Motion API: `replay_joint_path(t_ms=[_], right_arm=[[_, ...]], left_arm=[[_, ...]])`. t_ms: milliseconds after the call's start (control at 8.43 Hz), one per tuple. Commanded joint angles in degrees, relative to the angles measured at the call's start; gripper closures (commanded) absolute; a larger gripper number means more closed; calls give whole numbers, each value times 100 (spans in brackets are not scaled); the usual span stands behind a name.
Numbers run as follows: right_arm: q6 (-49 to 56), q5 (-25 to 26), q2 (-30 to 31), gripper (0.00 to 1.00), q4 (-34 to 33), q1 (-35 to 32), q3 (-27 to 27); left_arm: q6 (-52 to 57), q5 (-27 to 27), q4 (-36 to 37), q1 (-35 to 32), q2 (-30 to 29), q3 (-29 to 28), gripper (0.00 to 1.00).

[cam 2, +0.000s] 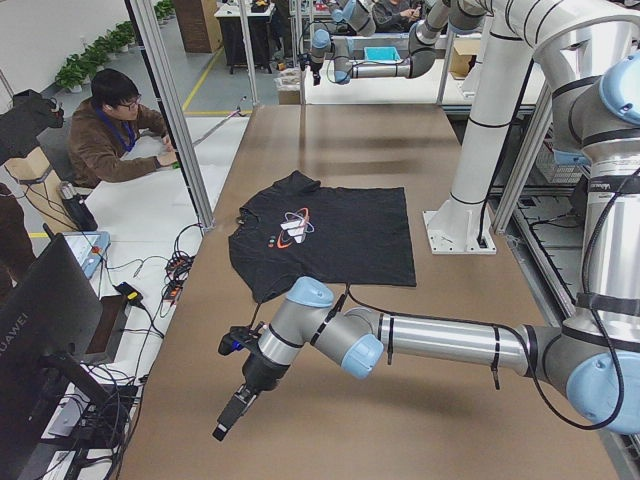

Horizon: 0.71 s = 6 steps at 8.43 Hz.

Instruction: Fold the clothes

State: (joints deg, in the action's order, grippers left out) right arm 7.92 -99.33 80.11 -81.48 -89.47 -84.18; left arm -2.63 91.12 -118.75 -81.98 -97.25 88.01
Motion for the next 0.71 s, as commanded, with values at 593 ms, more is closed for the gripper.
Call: replay_joint_path(t_ms=[593], right_arm=[[7, -69, -4, 5, 9, -1, -125]], left_arm=[[-80, 11, 1, -64, 109, 31, 0]])
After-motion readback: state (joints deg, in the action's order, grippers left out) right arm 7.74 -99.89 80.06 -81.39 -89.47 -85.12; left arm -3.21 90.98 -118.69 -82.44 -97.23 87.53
